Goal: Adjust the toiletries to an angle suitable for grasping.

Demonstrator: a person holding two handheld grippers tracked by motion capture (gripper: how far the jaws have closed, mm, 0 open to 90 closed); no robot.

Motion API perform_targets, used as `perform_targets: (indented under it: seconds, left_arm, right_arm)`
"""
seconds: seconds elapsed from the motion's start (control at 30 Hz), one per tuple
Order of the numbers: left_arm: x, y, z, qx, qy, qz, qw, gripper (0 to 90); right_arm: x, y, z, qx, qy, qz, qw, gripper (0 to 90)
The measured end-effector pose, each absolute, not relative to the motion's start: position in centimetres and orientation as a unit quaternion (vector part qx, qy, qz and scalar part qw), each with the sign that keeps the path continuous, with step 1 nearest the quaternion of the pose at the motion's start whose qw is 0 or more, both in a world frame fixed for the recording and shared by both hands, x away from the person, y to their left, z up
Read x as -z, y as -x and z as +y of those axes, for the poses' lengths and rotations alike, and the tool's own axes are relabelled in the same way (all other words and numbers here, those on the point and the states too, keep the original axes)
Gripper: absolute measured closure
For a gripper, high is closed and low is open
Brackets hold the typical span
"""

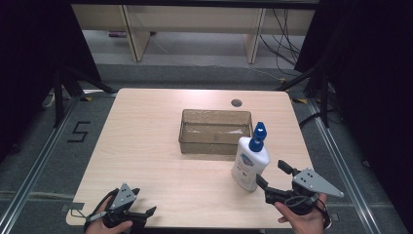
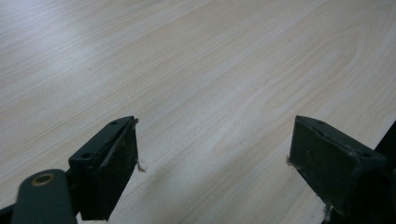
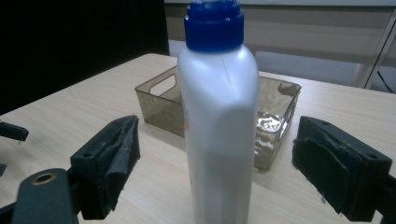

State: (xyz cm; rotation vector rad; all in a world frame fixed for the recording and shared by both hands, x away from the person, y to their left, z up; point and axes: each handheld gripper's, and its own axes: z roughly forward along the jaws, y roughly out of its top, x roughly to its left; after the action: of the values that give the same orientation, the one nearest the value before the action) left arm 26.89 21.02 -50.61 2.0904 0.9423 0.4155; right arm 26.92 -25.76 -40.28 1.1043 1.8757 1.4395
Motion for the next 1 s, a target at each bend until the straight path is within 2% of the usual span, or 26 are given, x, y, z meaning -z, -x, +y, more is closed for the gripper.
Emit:
perform_targets:
  seconds: [0.37, 0.43, 0.77, 0.83, 0.87, 1.0]
  left_arm:
    - [50.7, -27.0, 21.1, -0.159, -0.825, 0.374, 0.394, 14.9]
    - [50.7, -27.0, 21.1, -0.16, -0.823, 0.375, 0.395, 14.9]
    - [50.7, -27.0, 21.1, -0.16, -0.824, 0.373, 0.395, 14.9]
    - [50.7, -27.0, 21.1, -0.16, -0.824, 0.373, 0.394, 14.9]
    - [50.7, -27.0, 21.1, -0.16, -0.824, 0.374, 0.395, 14.9]
    - [50.7, -27.0, 21.1, -0.162, -0.823, 0.374, 0.395, 14.9]
  right_arm:
    - [37.7, -28.3, -25.2, -0.532, -0.377, 0.701, 0.29, 15.1]
    - [37.2, -28.5, -25.2, -0.536, -0.383, 0.699, 0.278, 15.2]
    - [36.3, -29.6, -25.4, -0.546, -0.368, 0.694, 0.29, 15.4]
    - [36.2, -29.6, -25.1, -0.549, -0.375, 0.695, 0.274, 15.8]
    - [36.0, -29.8, -25.0, -0.546, -0.366, 0.697, 0.286, 16.4]
    - [35.7, -30.1, -24.6, -0.548, -0.363, 0.697, 0.286, 17.4]
